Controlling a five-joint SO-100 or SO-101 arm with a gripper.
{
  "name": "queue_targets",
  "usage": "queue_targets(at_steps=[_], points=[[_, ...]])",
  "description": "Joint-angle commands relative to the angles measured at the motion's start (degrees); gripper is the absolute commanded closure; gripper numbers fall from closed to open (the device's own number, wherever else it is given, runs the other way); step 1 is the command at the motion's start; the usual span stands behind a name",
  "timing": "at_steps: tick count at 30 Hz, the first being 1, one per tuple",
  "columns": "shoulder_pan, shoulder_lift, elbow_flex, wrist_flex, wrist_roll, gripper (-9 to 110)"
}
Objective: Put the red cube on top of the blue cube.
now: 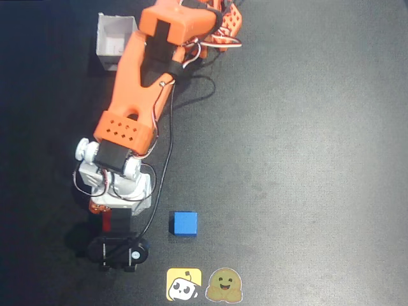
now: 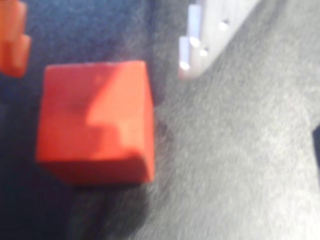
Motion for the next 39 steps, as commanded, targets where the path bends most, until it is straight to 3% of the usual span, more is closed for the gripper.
queue_targets(at_steps=[1, 39], points=[[0.35, 0.35, -4.04, -1.32, 0.44, 78], [0.62, -5.71, -5.63, -6.24, -0.44, 84]])
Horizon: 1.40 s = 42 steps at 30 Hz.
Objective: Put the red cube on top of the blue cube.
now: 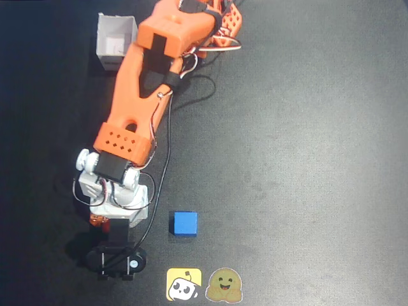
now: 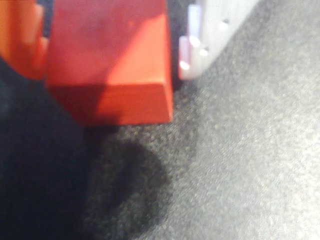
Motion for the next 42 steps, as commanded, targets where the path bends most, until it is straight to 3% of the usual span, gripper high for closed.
queue_targets(at_steps=[1, 8, 42], points=[[0.35, 0.88, -1.93, -0.79, 0.53, 84], [0.35, 0.88, -1.93, -0.62, 1.14, 94], [-2.02, 7.38, -15.12, 18.9, 10.55, 93]])
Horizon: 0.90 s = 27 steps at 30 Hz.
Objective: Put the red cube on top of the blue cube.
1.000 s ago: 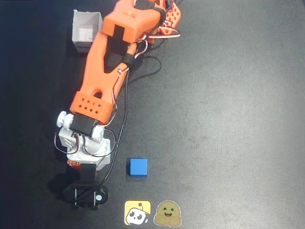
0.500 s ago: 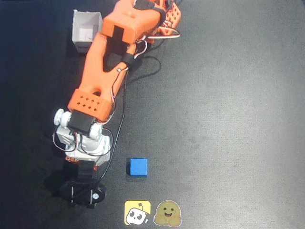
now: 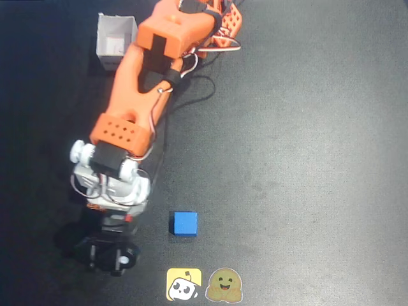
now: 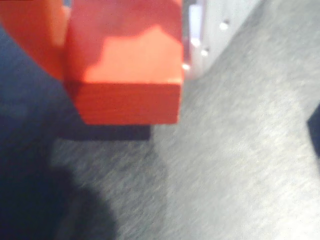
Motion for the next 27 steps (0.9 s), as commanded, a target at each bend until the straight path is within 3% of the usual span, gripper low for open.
queue_targets(at_steps=[1, 27], points=[[-1.58, 8.17, -2.55, 1.76, 2.72, 93], [-14.24, 14.33, -1.32, 3.34, 11.51, 93]])
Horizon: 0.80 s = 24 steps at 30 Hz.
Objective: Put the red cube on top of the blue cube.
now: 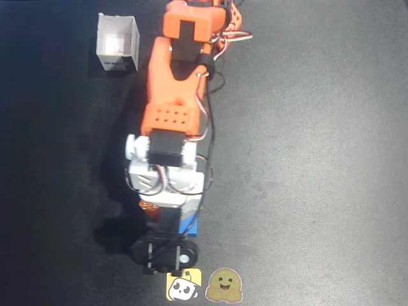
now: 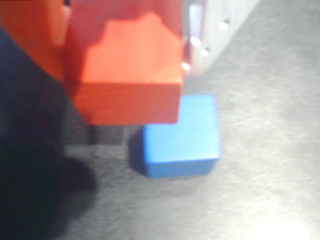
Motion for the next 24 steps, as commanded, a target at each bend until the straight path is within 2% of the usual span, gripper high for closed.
queue_targets(at_steps=[1, 24], points=[[-1.23, 5.1, -1.05, -1.49, 0.79, 93], [-3.34, 5.27, 9.49, -11.34, 2.72, 93]])
